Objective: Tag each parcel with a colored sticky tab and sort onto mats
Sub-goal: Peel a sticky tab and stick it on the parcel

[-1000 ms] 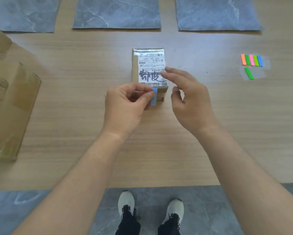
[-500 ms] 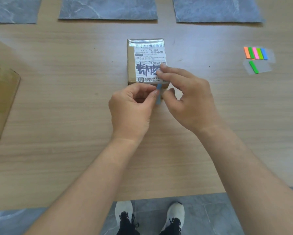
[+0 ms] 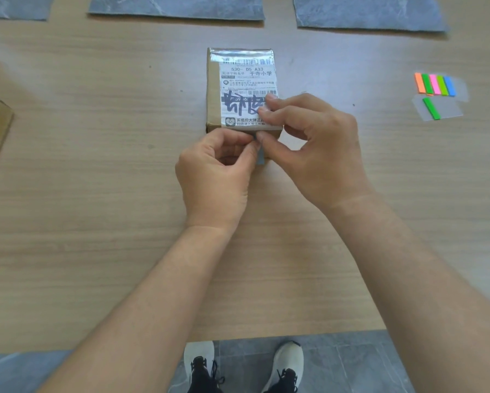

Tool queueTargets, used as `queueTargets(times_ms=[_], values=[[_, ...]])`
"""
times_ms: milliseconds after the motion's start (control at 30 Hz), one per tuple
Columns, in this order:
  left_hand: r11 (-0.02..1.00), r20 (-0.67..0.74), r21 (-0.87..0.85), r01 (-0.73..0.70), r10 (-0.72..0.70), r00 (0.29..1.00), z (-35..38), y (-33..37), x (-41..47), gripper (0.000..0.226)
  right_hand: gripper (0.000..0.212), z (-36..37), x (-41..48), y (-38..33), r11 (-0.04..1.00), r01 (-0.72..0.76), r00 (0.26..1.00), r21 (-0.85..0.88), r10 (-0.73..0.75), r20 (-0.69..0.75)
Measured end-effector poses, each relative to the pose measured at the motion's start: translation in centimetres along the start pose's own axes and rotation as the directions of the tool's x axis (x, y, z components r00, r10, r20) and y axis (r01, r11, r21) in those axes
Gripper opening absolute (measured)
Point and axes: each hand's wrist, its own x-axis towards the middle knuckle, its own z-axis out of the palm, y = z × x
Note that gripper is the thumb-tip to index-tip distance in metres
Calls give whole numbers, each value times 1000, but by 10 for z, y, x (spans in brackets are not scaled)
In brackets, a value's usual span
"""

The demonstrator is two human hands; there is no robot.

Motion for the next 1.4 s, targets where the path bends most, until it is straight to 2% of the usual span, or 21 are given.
queueTargets(times_ms=[133, 267, 400, 567, 633, 733, 867, 900, 967, 1033, 1100, 1200, 1400], values=[[999, -15, 36, -9, 9, 1000, 0, -2, 0, 10, 21, 3, -1, 4, 1000, -7, 1000, 28, 7, -18], [982, -23, 190, -5, 10, 1000, -9, -4, -3, 7, 24, 6, -3, 6, 999, -19, 999, 32, 20, -29], [971, -104, 235, 33, -9, 995, -31, -5, -2, 7, 27, 11, -7, 5, 999, -29, 999, 17, 30, -42], [982, -221, 186, 42, 0, 975, -51, 1, 6, 4, 44, 23, -13, 5, 994, -35, 998, -99, 29, -54], [992, -223, 115, 52, -26, 974, -52, 5, 9, 11, 48, 26, -15, 6, 991, -34, 998, -131, 27, -58], [991, -153, -75, 110, -120, 981, -49, 12, 14, 26, 49, 27, -17, 4, 987, -38, 998, -155, 30, -55], [930, 28, -224, 292, -294, 955, -37, 25, 14, 47, 42, 25, -16, -8, 987, -48, 998, -155, 43, -41], [909, 77, -257, 328, -320, 944, -34, 28, 14, 46, 39, 26, -15, -14, 992, -82, 995, -98, 76, -58], [892, 144, -280, 354, -326, 934, -31, 34, 15, 44, 37, 30, -14, -27, 955, -239, 959, 174, 260, -115], [880, 156, -289, 377, -345, 926, -31, 39, 16, 49, 40, 32, -12, -38, 790, -430, 848, 436, 520, -106], [869, 177, -285, 404, -366, 914, -32, 46, 16, 51, 34, 31, -6, -44, 636, -567, 741, 524, 671, -13], [873, 222, -249, 419, -370, 902, -34, 61, 15, 47, 37, 28, -1, -55, 537, -641, 691, 548, 715, 108], [882, 270, -209, 422, -363, 892, -44, 117, 22, 43, 40, 4, 17, -90, 541, -597, 695, 592, 717, 47]])
